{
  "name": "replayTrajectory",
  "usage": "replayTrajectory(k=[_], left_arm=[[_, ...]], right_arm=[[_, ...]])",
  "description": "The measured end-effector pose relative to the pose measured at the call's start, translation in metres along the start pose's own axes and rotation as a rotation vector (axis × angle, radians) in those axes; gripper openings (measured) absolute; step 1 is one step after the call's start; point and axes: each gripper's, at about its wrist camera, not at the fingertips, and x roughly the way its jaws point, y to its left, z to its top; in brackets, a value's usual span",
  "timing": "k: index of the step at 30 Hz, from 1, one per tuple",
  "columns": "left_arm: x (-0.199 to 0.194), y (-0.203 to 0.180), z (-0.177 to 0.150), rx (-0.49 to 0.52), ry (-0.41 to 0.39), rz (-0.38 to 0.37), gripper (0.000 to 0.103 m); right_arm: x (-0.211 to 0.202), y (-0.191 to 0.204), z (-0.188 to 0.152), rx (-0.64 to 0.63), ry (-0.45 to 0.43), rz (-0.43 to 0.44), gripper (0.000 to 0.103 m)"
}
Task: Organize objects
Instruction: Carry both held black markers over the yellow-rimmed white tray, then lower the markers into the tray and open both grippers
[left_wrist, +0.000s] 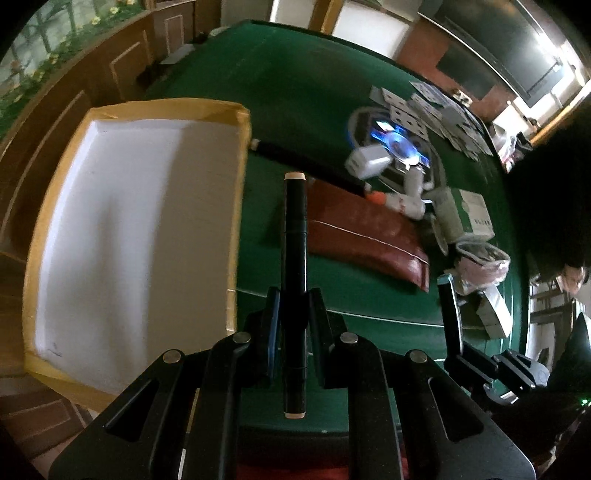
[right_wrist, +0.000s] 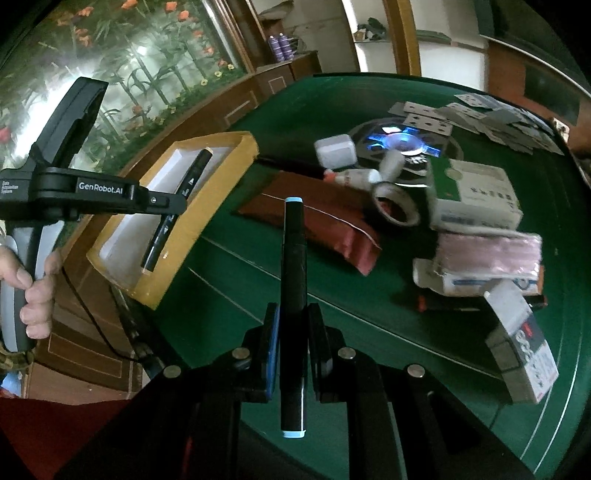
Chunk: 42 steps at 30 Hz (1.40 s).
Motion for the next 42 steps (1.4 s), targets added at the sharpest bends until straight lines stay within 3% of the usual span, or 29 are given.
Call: replayTrajectory(k=[22,28,42], left_arm=[[-0.002,0.104,0.012,-0.074,-0.007,0.095,0.014],[0.01,0.123,0.017,-0.078,0.024,0.082,0.014],[0.04,0.133,0.015,-0.029,0.116,-0.05,0.014]], right_arm=[[0.053,0.085,0.075,-0.03,0.008,0.13,0.013],[0.079,0.103,0.113,0.068,0.028,0.191,0.013],[0.178,0.113,0.172,0.291,0.126,0.111,0.013]])
